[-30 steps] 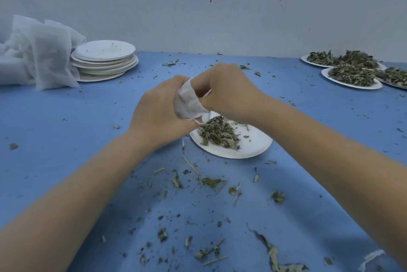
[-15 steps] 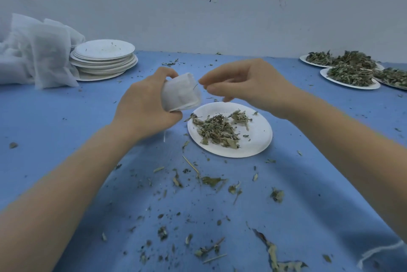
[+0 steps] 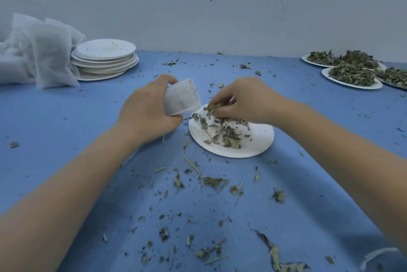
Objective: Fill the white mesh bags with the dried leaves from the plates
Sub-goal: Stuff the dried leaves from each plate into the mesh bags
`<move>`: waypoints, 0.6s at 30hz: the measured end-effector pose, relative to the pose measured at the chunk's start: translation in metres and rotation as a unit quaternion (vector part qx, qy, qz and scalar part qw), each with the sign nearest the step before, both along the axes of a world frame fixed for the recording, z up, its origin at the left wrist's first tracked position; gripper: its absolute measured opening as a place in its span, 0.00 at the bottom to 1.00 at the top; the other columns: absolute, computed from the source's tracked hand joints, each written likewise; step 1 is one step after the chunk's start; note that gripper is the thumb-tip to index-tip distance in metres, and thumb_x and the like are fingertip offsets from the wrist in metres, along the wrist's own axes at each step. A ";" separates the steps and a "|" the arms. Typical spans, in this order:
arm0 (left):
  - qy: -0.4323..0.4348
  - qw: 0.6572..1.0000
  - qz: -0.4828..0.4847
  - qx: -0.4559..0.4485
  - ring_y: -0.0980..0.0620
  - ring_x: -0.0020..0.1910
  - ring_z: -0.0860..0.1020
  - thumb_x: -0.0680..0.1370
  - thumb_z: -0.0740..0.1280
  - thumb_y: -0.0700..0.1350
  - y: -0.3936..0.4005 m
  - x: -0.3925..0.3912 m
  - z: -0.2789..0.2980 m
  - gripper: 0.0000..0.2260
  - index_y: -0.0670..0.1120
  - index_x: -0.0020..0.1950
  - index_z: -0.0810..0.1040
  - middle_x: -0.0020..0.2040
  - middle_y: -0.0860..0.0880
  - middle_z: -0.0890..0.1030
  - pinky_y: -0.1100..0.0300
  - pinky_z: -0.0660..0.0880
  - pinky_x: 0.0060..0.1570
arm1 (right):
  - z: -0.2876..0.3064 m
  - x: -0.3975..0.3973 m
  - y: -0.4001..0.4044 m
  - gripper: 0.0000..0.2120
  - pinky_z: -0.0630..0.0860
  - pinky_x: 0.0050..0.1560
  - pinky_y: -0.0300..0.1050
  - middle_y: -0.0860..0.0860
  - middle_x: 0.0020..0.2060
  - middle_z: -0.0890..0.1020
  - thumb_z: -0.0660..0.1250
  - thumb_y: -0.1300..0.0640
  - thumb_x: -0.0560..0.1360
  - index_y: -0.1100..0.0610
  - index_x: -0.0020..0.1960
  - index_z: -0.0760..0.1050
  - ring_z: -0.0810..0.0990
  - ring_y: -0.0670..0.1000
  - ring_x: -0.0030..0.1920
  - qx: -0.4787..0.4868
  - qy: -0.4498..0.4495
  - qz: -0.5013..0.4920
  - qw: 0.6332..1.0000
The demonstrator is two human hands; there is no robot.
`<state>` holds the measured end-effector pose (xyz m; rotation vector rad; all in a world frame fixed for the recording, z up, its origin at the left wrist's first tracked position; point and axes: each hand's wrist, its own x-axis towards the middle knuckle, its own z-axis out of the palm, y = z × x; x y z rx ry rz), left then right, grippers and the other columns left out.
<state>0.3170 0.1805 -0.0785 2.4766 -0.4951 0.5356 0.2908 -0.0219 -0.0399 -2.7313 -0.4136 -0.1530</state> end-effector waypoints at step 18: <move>-0.008 0.998 -0.048 -0.033 0.49 0.43 0.74 0.64 0.72 0.48 -0.020 -0.013 0.000 0.23 0.50 0.58 0.72 0.45 0.52 0.77 0.55 0.72 0.40 | 0.010 -0.019 0.021 0.09 0.71 0.43 0.35 0.51 0.39 0.84 0.68 0.60 0.73 0.55 0.52 0.82 0.77 0.49 0.41 0.091 -0.109 0.059 0.988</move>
